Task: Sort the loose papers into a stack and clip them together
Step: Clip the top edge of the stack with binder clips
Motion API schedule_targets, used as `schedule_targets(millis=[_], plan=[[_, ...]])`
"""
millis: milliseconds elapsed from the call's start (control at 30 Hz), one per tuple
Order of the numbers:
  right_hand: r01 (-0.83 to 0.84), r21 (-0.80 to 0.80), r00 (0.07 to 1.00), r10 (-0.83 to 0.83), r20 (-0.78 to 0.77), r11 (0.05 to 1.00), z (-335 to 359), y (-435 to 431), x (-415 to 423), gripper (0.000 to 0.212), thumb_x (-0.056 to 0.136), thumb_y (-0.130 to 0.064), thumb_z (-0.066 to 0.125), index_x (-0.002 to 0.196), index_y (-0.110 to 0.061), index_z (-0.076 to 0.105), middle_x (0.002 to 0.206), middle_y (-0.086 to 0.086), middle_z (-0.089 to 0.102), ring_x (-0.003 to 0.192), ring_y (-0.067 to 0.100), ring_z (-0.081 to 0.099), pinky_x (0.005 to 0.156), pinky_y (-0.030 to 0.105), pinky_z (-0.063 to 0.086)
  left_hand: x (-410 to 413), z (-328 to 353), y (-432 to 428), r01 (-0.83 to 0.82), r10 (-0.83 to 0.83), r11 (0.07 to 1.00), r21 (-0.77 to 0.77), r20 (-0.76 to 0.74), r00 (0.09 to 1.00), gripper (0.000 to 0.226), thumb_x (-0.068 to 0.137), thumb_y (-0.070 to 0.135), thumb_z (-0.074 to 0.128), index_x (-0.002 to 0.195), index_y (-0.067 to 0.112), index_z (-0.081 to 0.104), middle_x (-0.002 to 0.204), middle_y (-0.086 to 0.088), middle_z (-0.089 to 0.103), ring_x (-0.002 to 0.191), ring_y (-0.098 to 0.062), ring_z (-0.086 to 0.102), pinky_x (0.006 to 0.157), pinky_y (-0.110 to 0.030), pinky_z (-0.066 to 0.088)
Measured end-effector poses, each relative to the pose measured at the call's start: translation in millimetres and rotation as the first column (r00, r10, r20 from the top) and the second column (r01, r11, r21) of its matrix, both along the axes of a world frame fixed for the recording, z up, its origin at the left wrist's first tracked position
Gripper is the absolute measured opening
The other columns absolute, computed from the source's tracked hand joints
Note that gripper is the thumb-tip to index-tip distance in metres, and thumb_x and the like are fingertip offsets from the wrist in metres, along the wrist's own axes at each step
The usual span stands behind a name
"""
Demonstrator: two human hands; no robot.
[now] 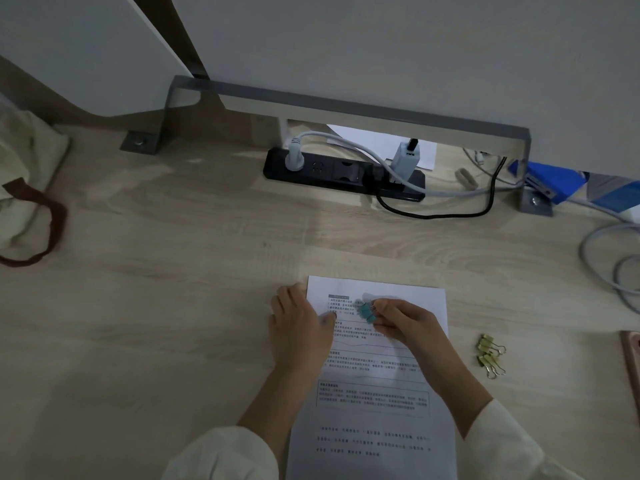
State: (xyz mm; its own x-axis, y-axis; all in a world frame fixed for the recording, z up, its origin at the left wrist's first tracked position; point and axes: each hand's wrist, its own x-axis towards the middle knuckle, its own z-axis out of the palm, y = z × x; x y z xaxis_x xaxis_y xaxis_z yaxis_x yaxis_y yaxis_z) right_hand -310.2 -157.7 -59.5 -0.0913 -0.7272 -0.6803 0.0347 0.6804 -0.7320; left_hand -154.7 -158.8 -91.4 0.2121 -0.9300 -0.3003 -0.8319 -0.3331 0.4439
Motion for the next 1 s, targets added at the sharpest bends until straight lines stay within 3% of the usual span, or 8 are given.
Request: schedule_targets(millis=[167,300,400,500,600,700,800,1000], plan=[[0.014,-0.005,1.000,-0.014,0.006,1.000,-4.5,0.4,1.0,0.010,0.086,-0.020,0.061,0.084,-0.017,0.070,0.086,0.003,0.071,0.083,0.013,0.066,0.075,0.015,0.055,-6.6,2.4,-4.2,-0.029,0.030,0.997,0.072,-0.019,0.999,0.050,0.083,0.032,0.059,0.121,0.008,0.038,0.125,-0.007,0.041,0.115,-0.022,0.039,0.086,-0.030,0.042],[0.018,-0.014,1.000,-0.018,0.000,1.000,-4.0,1.0,2.2,0.010,0.085,-0.021,0.062,0.082,-0.017,0.071,0.081,0.001,0.071,0.077,0.009,0.065,0.066,0.011,0.053,-7.9,6.2,-12.3,-0.156,0.182,0.975,0.157,-0.174,0.968,0.043,0.079,0.021,0.061,0.112,0.003,0.041,0.122,-0.013,0.039,0.112,-0.025,0.035,0.093,-0.031,0.035],[0.017,-0.018,1.000,-0.017,0.006,1.000,-4.0,1.2,1.7,0.010,0.086,-0.021,0.061,0.082,-0.019,0.070,0.082,0.001,0.071,0.078,0.009,0.065,0.068,0.011,0.054,-3.1,3.4,-18.1,-0.204,0.259,0.955,0.217,-0.267,0.928,0.039,0.079,0.019,0.059,0.110,0.001,0.045,0.119,-0.012,0.043,0.113,-0.026,0.038,0.097,-0.034,0.033],[0.019,-0.022,1.000,-0.018,0.018,1.000,-3.7,1.1,1.2,0.011,0.085,-0.021,0.061,0.080,-0.020,0.071,0.082,0.001,0.071,0.079,0.011,0.065,0.072,0.014,0.054,4.9,1.7,-22.2,-0.240,0.312,0.941,0.238,-0.343,0.886,0.037,0.081,0.027,0.056,0.108,0.004,0.047,0.110,-0.009,0.058,0.102,-0.027,0.056,0.083,-0.040,0.048],[-0.004,-0.046,1.000,0.005,0.026,0.999,-4.9,2.4,0.1,0.010,0.085,-0.020,0.061,0.083,-0.021,0.072,0.084,0.001,0.071,0.082,0.012,0.064,0.075,0.015,0.054,11.6,3.1,-26.6,-0.256,0.352,0.927,0.274,-0.404,0.845,0.031,0.085,0.028,0.055,0.110,0.010,0.049,0.100,-0.003,0.062,0.091,-0.021,0.060,0.073,-0.031,0.045],[-0.023,-0.075,1.000,0.024,0.015,0.997,-6.6,3.4,-0.8,0.012,0.086,-0.018,0.060,0.089,-0.019,0.072,0.083,-0.001,0.069,0.080,0.011,0.063,0.073,0.013,0.054,15.4,3.0,-27.4,-0.199,0.320,0.939,0.279,-0.507,0.800,0.024,0.086,0.027,0.055,0.095,0.005,0.061,0.084,-0.004,0.063,0.074,-0.018,0.057,0.065,-0.029,0.041],[-0.034,-0.124,0.998,0.027,-0.056,0.992,-8.9,5.2,0.1,0.012,0.087,-0.017,0.060,0.086,-0.020,0.072,0.081,-0.001,0.069,0.077,0.012,0.062,0.073,0.016,0.054,17.6,3.5,-23.4,-0.193,0.299,0.950,0.244,-0.548,0.781,0.027,0.086,0.025,0.056,0.081,-0.002,0.058,0.074,-0.012,0.057,0.066,-0.019,0.049,0.061,-0.030,0.034],[-0.230,-0.290,0.942,0.137,-0.307,0.929,-7.5,-7.2,7.6,0.010,0.087,-0.018,0.060,0.084,-0.024,0.068,0.085,-0.014,0.069,0.075,-0.009,0.063,0.067,0.002,0.045,18.4,1.8,-19.1,-0.186,0.257,0.965,0.183,-0.542,0.800,0.023,0.086,0.029,0.056,0.085,0.007,0.062,0.083,-0.011,0.068,0.073,-0.026,0.062,0.062,-0.030,0.040]])
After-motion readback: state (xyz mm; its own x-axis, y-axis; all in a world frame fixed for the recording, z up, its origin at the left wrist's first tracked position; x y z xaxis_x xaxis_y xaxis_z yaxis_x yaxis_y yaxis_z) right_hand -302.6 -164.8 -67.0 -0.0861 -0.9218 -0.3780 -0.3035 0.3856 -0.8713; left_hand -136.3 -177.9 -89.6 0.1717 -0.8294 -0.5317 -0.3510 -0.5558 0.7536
